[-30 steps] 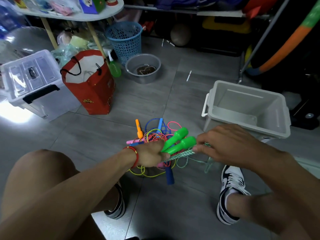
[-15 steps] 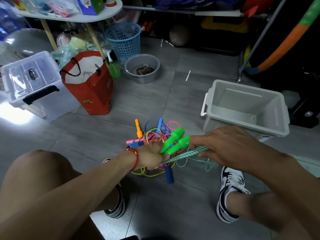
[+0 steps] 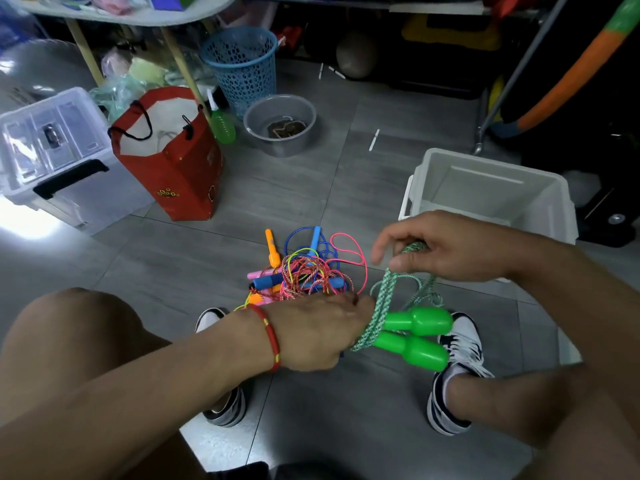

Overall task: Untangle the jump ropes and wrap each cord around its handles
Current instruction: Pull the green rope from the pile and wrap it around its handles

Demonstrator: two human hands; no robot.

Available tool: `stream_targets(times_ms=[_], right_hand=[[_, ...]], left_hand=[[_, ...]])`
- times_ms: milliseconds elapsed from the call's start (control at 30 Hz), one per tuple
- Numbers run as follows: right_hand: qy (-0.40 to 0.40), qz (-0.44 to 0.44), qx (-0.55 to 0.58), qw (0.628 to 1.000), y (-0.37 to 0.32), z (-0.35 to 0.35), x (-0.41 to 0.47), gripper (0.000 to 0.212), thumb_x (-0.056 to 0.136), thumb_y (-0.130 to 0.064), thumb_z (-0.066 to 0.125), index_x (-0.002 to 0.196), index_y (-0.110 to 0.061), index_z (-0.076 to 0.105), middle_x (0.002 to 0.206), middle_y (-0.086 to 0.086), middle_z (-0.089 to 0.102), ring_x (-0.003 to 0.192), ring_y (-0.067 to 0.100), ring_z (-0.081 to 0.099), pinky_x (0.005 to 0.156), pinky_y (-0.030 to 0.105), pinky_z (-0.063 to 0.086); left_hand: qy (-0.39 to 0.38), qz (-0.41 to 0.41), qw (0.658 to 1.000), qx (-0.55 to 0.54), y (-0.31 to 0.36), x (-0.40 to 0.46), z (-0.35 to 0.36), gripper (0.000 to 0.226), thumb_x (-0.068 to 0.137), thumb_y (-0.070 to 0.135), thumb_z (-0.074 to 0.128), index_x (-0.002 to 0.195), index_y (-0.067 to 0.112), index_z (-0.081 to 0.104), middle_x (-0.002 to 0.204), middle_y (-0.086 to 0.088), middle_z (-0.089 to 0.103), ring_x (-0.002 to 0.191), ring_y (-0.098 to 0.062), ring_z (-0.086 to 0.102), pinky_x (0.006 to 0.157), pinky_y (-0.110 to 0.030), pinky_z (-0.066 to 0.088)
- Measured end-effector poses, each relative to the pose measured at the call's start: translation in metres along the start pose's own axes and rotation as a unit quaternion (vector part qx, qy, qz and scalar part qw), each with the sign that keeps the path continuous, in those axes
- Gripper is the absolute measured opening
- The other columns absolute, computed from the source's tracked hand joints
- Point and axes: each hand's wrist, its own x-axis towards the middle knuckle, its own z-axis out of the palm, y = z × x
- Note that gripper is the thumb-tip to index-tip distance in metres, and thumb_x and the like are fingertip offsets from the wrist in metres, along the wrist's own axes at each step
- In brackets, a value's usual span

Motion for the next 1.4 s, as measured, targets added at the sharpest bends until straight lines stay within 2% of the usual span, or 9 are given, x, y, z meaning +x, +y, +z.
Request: stream_targets(times_ms=[167, 367, 433, 567, 733, 900, 1067, 1167, 1400], right_hand=[[-0.069, 0.025, 0.113, 0.991, 0.017, -0.005, 0.003, 0.012, 0.097, -0.020, 0.062, 0.096, -0.014, 0.073, 0.067, 0.004, 0.064, 0.066, 0.006, 0.055, 0.069, 0.020, 0.044], [-0.010, 0.045, 0.238, 0.970, 0.020, 0.001, 0.000, 0.036, 0.080, -0.036, 0.078, 0.081, 0.000, 0.073, 0.072, 0.016, 0.069, 0.069, 0.014, 0.062, 0.067, 0.025, 0.049], [0.045, 0.048, 0.177, 0.982, 0.020, 0.013, -0.002, 0.071, 0.083, -0.065, 0.066, 0.086, 0.007, 0.066, 0.075, 0.029, 0.060, 0.066, 0.025, 0.054, 0.067, 0.036, 0.048], [0.069, 0.044, 0.109, 0.991, 0.010, 0.037, -0.003, 0.041, 0.104, -0.042, 0.045, 0.088, -0.015, 0.071, 0.059, -0.011, 0.047, 0.055, 0.007, 0.041, 0.061, 0.027, 0.038], [0.075, 0.069, -0.117, 0.988, -0.013, 0.049, -0.005, 0.036, 0.103, -0.047, 0.029, 0.092, -0.022, 0.052, 0.069, -0.009, 0.052, 0.082, 0.021, 0.062, 0.078, 0.034, 0.045], [0.065, 0.122, -0.142, 0.980, -0.021, 0.060, -0.010, 0.022, 0.106, -0.042, 0.032, 0.090, -0.028, 0.025, 0.078, 0.001, 0.049, 0.087, 0.038, 0.057, 0.074, 0.044, 0.047], [0.109, 0.090, -0.162, 0.977, -0.046, 0.062, -0.004, 0.025, 0.105, -0.024, 0.039, 0.095, -0.014, 0.059, 0.096, 0.005, 0.062, 0.097, 0.032, 0.059, 0.083, 0.043, 0.048], [0.109, 0.138, -0.195, 0.965, -0.051, 0.073, -0.001, 0.022, 0.104, -0.031, 0.037, 0.091, -0.018, 0.048, 0.093, 0.010, 0.064, 0.095, 0.037, 0.062, 0.077, 0.042, 0.050], [0.158, 0.172, -0.306, 0.923, -0.064, 0.070, -0.006, 0.007, 0.101, -0.025, 0.049, 0.098, -0.024, 0.042, 0.094, 0.004, 0.065, 0.086, 0.035, 0.066, 0.062, 0.036, 0.034]], left_hand=[[0.075, 0.047, 0.995, -0.038, -0.011, -0.016, -0.007, 0.059, 0.087, 0.005, 0.050, 0.143, 0.000, 0.032, 0.129, -0.019, 0.050, 0.108, -0.039, 0.055, 0.091, -0.047, 0.048], [0.154, 0.073, 0.927, -0.335, -0.033, -0.029, -0.035, 0.045, 0.098, 0.026, 0.049, 0.135, 0.000, 0.044, 0.108, -0.010, 0.063, 0.092, -0.019, 0.061, 0.085, -0.040, 0.052], [0.170, 0.032, 0.884, -0.434, -0.037, -0.029, -0.036, 0.038, 0.097, 0.020, 0.050, 0.128, -0.002, 0.046, 0.087, -0.001, 0.061, 0.072, -0.008, 0.055, 0.066, -0.025, 0.050], [0.177, -0.015, 0.789, -0.588, -0.046, -0.026, -0.028, 0.008, 0.096, 0.014, 0.049, 0.103, 0.010, 0.050, 0.068, 0.007, 0.050, 0.058, -0.005, 0.043, 0.053, -0.020, 0.037], [0.213, -0.084, 0.758, -0.610, -0.045, -0.015, -0.021, 0.010, 0.104, 0.001, 0.042, 0.098, 0.006, 0.048, 0.067, -0.003, 0.045, 0.054, -0.007, 0.041, 0.047, -0.018, 0.033], [0.230, -0.184, 0.753, -0.589, -0.060, -0.008, -0.013, 0.009, 0.104, 0.001, 0.043, 0.108, -0.003, 0.048, 0.071, -0.007, 0.047, 0.051, -0.005, 0.043, 0.045, -0.017, 0.035], [0.207, -0.219, 0.831, -0.467, -0.054, -0.002, -0.014, 0.015, 0.102, 0.003, 0.045, 0.092, 0.013, 0.048, 0.065, 0.017, 0.056, 0.055, -0.002, 0.046, 0.050, -0.017, 0.033], [0.202, -0.252, 0.897, -0.301, -0.052, 0.005, -0.014, 0.012, 0.099, 0.009, 0.048, 0.094, 0.010, 0.037, 0.087, -0.006, 0.053, 0.075, -0.020, 0.050, 0.057, -0.026, 0.027], [0.257, -0.300, 0.899, -0.189, -0.055, 0.017, -0.015, 0.020, 0.091, 0.003, 0.051, 0.093, 0.008, 0.031, 0.099, -0.028, 0.062, 0.093, -0.045, 0.059, 0.066, -0.035, 0.027]])
